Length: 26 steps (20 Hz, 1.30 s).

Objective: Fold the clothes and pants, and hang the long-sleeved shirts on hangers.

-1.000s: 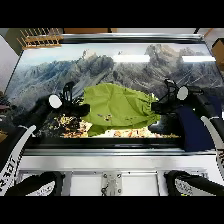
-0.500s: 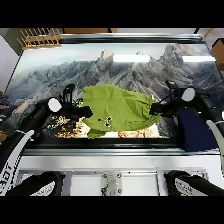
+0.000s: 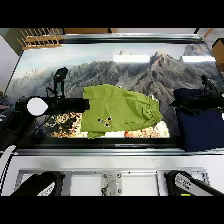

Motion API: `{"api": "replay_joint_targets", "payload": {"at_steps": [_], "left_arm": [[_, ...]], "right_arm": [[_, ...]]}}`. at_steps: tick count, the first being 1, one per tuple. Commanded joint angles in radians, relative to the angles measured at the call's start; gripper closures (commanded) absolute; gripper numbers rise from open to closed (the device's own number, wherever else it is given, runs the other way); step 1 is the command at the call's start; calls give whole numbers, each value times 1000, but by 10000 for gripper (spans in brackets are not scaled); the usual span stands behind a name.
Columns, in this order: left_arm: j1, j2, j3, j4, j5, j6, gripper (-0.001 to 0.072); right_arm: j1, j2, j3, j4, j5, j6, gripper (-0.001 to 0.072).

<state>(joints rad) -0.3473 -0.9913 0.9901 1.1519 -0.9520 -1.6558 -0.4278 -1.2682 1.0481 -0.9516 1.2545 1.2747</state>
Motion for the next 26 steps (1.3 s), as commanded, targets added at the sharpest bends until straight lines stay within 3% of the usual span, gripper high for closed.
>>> {"api": "replay_joint_targets", "payload": {"at_steps": [1,4,8,15,23,24,26], "left_arm": [[-63,-13,3,0,12,-2,702],[-107,-58,3,0,0,-2,702],[-145,-109,3,-1,-2,-32,701],[-154,-142,3,-3,-6,-81,702],[-154,-142,3,-3,-10,-81,702],[-154,-142,3,-3,-11,-81,702],[-154,-142,3,-2,-17,-81,701]], "right_arm": [[-76,-177,1,155,10,-151,-8],[-84,-328,1,214,11,-285,-8],[-73,-438,2,257,55,-382,-8],[24,-479,3,377,49,-416,-8],[185,-480,4,378,-19,-415,6],[204,-480,4,381,-33,-415,57],[237,-480,5,402,-56,-417,574]]}}
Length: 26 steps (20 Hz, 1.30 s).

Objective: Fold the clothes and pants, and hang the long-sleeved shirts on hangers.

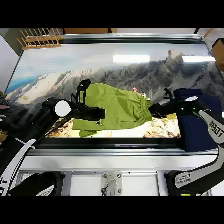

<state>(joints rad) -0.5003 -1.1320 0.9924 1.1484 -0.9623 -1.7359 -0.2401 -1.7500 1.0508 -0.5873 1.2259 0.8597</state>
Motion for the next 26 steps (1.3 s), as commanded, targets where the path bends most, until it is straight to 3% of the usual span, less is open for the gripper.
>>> {"api": "replay_joint_targets", "payload": {"at_steps": [1,4,7,12,16,21,26], "left_arm": [[-1,-1,1,2,-7,0,702],[0,-1,1,3,-6,0,701],[0,-1,1,4,-5,0,701],[0,-1,1,4,-2,0,702],[0,-1,1,4,5,0,701],[0,-1,0,5,5,0,702],[0,-1,0,5,5,0,701]], "right_arm": [[56,2,5,59,-29,-24,686],[39,34,62,71,-23,5,684],[-56,137,190,63,-24,121,684],[-311,349,345,-119,-168,449,684],[-487,495,345,-273,-222,615,685],[-551,595,344,-481,-65,680,685],[-549,667,306,-801,109,792,685]]}}
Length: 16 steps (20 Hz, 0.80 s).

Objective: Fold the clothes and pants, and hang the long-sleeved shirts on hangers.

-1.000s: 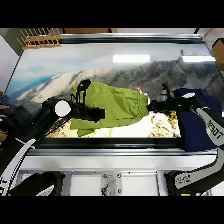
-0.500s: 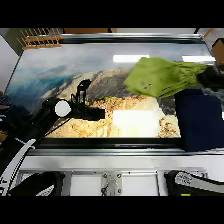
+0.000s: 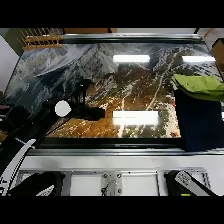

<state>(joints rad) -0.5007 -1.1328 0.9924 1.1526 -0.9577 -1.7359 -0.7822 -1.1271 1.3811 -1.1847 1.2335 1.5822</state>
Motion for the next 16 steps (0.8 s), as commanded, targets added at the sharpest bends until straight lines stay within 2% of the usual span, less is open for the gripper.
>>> {"api": "replay_joint_targets", "payload": {"at_steps": [1,4,8,14,15,16], "left_arm": [[0,0,0,1,0,0,702],[0,0,0,1,0,0,702],[0,0,0,1,-2,0,701],[0,0,0,1,-3,0,701],[0,0,0,1,-3,0,701],[0,0,0,1,-3,0,702]], "right_arm": [[-7,65,-61,-257,111,84,685],[-7,119,-212,-338,108,94,685],[-8,140,-405,-359,55,94,684],[-8,140,-492,-361,-24,93,671],[-8,140,-492,-362,-25,83,628],[-8,140,-492,-367,-24,45,319]]}}
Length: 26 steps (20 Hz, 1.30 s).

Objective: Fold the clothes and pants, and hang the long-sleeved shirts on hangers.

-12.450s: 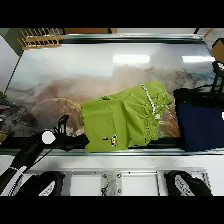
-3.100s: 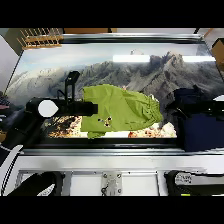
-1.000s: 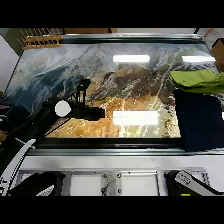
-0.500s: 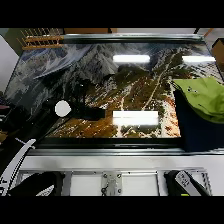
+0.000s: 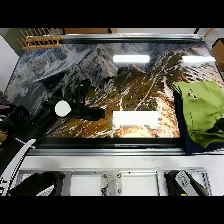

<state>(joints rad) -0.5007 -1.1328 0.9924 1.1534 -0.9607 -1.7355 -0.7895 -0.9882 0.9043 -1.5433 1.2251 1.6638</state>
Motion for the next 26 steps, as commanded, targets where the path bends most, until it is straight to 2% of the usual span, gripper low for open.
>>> {"api": "replay_joint_targets", "payload": {"at_steps": [1,2,3,5,8,12,16,17,18,19,26], "left_arm": [[0,0,0,0,-1,0,701],[0,0,0,0,-1,0,702],[0,0,0,1,-1,0,702],[0,0,0,0,0,0,701],[0,0,0,0,0,0,702],[0,0,0,-1,0,0,701],[0,0,0,-1,0,0,702],[0,0,0,-1,0,0,701],[0,0,0,-1,0,0,701],[0,0,0,-2,0,0,702],[0,0,0,-1,0,0,701]], "right_arm": [[-1,3,-11,-32,-13,-105,2],[0,9,26,-62,-15,-108,2],[6,35,90,-25,-44,-125,2],[90,114,170,219,-146,-264,2],[305,160,177,542,-150,-385,2],[702,111,157,567,-148,-410,2],[921,30,156,549,-148,-438,13],[942,15,156,550,-148,-438,158],[953,7,156,550,-147,-438,487],[954,1,156,553,-148,-437,674],[953,-3,156,553,-147,-437,681]]}}
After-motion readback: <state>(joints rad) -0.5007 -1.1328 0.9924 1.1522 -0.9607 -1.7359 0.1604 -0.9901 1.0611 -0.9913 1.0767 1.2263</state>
